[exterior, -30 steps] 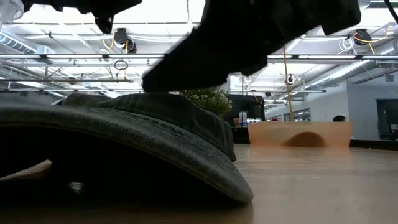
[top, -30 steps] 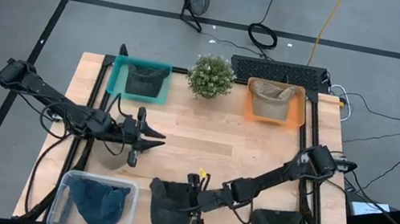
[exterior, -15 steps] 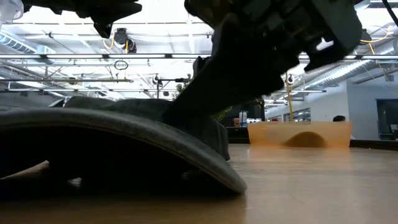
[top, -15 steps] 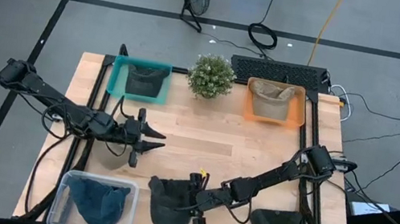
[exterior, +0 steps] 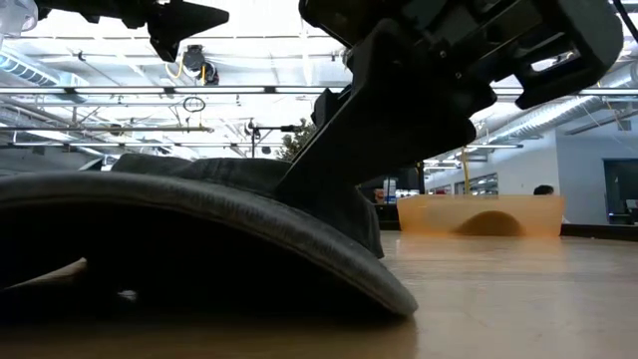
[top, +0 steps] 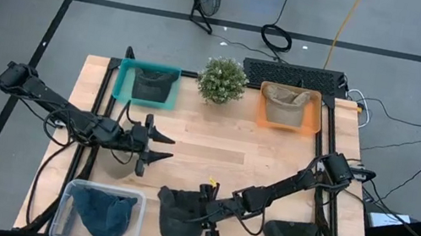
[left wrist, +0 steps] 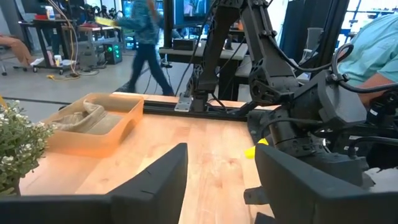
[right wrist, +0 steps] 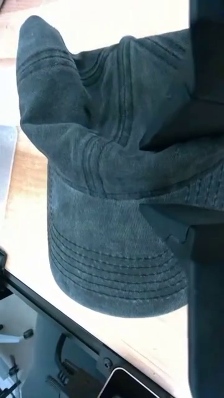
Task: Pick & Place hat
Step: Put the left black cap into the green bin
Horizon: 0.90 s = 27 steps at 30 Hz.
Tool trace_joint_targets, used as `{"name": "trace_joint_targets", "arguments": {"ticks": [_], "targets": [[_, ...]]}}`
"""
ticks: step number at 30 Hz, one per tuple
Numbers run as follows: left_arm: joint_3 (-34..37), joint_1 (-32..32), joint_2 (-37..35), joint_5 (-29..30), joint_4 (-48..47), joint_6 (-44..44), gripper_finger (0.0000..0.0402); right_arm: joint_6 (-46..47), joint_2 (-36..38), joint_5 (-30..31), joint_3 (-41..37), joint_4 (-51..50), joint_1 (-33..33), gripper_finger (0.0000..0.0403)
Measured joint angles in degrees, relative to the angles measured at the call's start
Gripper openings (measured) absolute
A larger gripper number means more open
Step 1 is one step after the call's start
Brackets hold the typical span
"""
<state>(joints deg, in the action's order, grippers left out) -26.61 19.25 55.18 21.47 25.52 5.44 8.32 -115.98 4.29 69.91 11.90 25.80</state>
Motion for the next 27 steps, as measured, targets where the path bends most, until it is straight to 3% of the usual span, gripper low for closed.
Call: {"name": "trace_joint_targets", "arguments": {"ticks": [6,13,18,27], "targets": [[0.0,0.0,0.0,-0.1,0.7,-0.2,0.0179,-1.3,0.0,0.2,0.0,-0.3,0.0,0.0101],[0.0,0.0,0.0,-0.1,0.6,-0.6,0.0163,-3.1,1.6,2.7,0.0,-3.3,-0.5,0.0010],[0.0,0.0,0.0,-0.2,0.8,-0.6,0.0163,-6.6,5.9,8.0,-0.1,-10.7,-2.4,0.0011],[0.0,0.0,0.0,-0.2,1.3,-1.3,0.0162,-29.3,12.2,6.5,-0.1,-20.2,-12.7,0.0004]]}}
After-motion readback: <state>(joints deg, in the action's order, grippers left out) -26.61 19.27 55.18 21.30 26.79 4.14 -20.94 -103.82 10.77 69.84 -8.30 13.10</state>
